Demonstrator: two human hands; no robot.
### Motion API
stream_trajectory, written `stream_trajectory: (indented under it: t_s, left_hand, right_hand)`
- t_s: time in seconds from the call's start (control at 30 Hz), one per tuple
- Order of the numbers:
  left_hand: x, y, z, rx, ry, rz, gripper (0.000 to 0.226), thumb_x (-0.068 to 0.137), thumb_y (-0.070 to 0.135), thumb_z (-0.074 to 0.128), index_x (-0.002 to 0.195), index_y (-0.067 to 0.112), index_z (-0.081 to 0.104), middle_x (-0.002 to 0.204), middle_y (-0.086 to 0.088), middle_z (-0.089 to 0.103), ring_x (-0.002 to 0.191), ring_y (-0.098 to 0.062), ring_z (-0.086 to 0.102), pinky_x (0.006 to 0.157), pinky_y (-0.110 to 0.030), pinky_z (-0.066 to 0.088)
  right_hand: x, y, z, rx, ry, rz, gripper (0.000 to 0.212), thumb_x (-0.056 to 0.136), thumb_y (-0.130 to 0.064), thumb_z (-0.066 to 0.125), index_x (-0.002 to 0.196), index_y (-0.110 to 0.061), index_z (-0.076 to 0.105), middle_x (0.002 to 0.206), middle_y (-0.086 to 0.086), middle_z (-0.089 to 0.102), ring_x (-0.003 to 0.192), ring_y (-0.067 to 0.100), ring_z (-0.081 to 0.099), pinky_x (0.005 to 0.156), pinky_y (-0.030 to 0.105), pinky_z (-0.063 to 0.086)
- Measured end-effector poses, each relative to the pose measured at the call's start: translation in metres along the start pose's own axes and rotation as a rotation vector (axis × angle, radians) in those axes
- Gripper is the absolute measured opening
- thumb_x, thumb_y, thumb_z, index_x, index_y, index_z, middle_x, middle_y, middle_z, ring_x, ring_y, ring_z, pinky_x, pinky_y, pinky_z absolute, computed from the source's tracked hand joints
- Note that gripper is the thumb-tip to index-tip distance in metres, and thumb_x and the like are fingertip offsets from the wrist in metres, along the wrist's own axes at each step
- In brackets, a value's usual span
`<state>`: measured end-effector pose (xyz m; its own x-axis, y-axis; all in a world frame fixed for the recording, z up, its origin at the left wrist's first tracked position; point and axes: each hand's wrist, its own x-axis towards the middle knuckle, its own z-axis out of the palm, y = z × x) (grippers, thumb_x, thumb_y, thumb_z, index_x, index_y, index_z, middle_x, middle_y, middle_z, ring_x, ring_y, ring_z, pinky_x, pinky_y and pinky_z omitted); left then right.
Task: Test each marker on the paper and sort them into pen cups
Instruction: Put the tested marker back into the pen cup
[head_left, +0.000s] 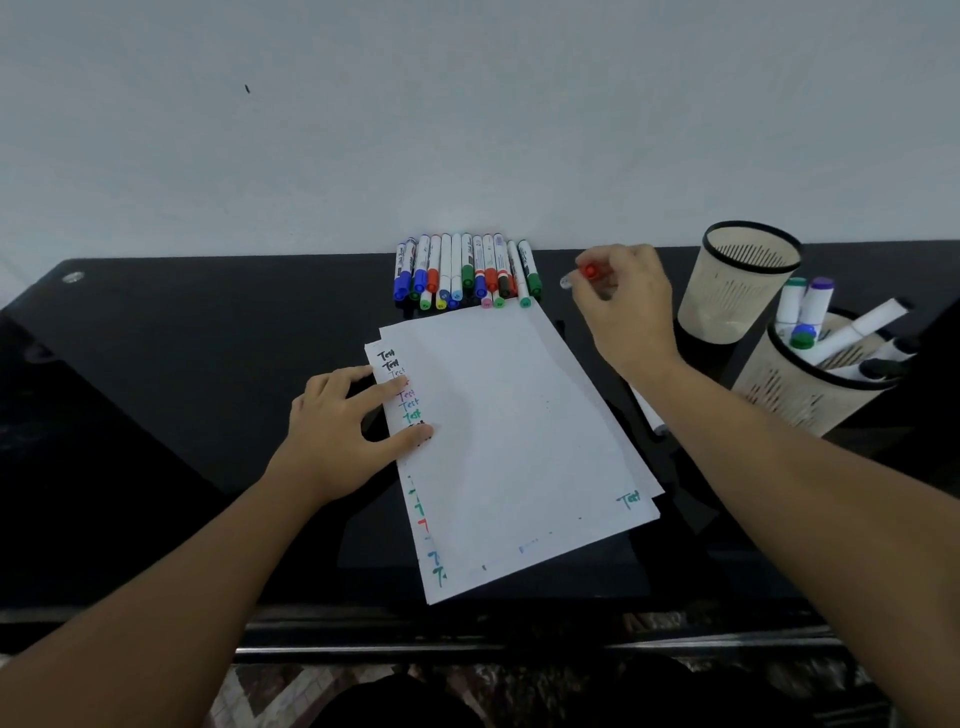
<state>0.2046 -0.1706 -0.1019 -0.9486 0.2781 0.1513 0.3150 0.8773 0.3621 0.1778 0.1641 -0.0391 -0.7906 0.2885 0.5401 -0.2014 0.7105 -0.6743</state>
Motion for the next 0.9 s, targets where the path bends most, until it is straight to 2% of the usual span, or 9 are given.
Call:
stream_trajectory:
  t_s: [0.13,0.27,0.37,0.43,0.53,0.6,0.7,0.83,0.9]
  left_hand:
    - [0.001,0.003,-0.001,-0.002,0.003,0.001,0.088,0.071,0.095,0.037,0.144,0.047,0.050,0.152,0.013,0.037,0.139,-0.017,0.024,0.117,-0.049,0.022]
    - [0.001,0.003,-0.001,-0.009,0.012,0.011,0.088,0.072,0.094,0.038,0.144,0.046,0.050,0.152,0.014,0.037,0.139,-0.016,0.025,0.117,-0.048,0.021]
    - [0.002,0.003,-0.001,-0.004,0.018,0.019,0.088,0.073,0.093,0.038,0.146,0.045,0.048,0.152,0.013,0.038,0.139,-0.017,0.026,0.117,-0.048,0.023]
    - [0.002,0.004,0.000,-0.008,0.027,0.023,0.090,0.075,0.093,0.040,0.149,0.043,0.044,0.150,0.012,0.039,0.138,-0.017,0.028,0.116,-0.047,0.024]
    - [0.000,0.005,0.000,-0.033,0.054,0.030,0.090,0.076,0.090,0.045,0.151,0.039,0.042,0.146,0.011,0.042,0.135,-0.016,0.032,0.114,-0.045,0.028]
    - [-0.001,0.005,-0.001,-0.038,0.073,0.042,0.090,0.077,0.088,0.046,0.151,0.037,0.043,0.142,0.010,0.045,0.132,-0.015,0.035,0.112,-0.044,0.032]
    - [-0.003,0.005,-0.002,-0.069,0.088,0.057,0.091,0.077,0.086,0.047,0.151,0.033,0.045,0.137,0.010,0.048,0.127,-0.013,0.037,0.108,-0.040,0.039]
    - [-0.005,0.004,-0.002,-0.075,0.123,0.107,0.086,0.081,0.080,0.051,0.150,0.029,0.046,0.131,0.010,0.051,0.121,-0.011,0.041,0.102,-0.038,0.044]
    - [-0.007,0.004,-0.002,-0.083,0.146,0.134,0.082,0.084,0.075,0.054,0.150,0.027,0.047,0.128,0.009,0.053,0.118,-0.011,0.042,0.100,-0.037,0.045]
  right_hand:
    - [-0.008,-0.013,-0.002,-0.001,-0.071,-0.101,0.023,0.094,-0.016,0.076,0.116,-0.015,0.074,0.110,-0.002,0.051,0.087,0.003,0.057,0.087,0.010,0.050]
    - [-0.019,-0.026,-0.001,-0.112,-0.111,-0.397,0.023,0.101,-0.022,0.066,0.120,-0.009,0.068,0.121,0.008,0.048,0.105,0.012,0.050,0.096,0.018,0.046]
    - [-0.022,-0.046,-0.002,-0.195,-0.337,-0.473,0.027,0.110,-0.029,0.047,0.129,-0.013,0.057,0.113,0.005,0.057,0.094,0.020,0.055,0.084,0.042,0.054]
    - [-0.026,-0.058,0.002,-0.274,-0.479,-0.522,0.034,0.112,-0.032,0.040,0.141,-0.020,0.051,0.109,0.004,0.059,0.092,0.022,0.056,0.079,0.045,0.052]
    - [-0.041,-0.067,0.013,-0.237,-0.668,-0.405,0.044,0.113,-0.035,0.035,0.155,-0.024,0.033,0.104,0.006,0.063,0.089,0.022,0.059,0.077,0.041,0.050]
    - [-0.052,-0.067,0.022,-0.170,-0.766,-0.271,0.037,0.112,-0.034,0.035,0.146,-0.019,0.034,0.094,0.006,0.064,0.082,0.021,0.060,0.074,0.043,0.049]
    - [-0.064,-0.066,0.030,-0.245,-0.839,-0.277,0.017,0.111,-0.030,0.036,0.123,-0.019,0.040,0.088,0.001,0.058,0.075,0.016,0.055,0.067,0.038,0.041]
    - [-0.068,-0.065,0.038,-0.416,-0.853,-0.329,0.035,0.112,-0.044,0.029,0.145,-0.035,0.035,0.105,0.000,0.061,0.089,0.022,0.060,0.078,0.041,0.052]
    - [-0.070,-0.065,0.039,-0.406,-0.869,-0.261,0.038,0.111,-0.043,0.032,0.146,-0.028,0.035,0.102,0.000,0.062,0.089,0.022,0.061,0.075,0.040,0.051]
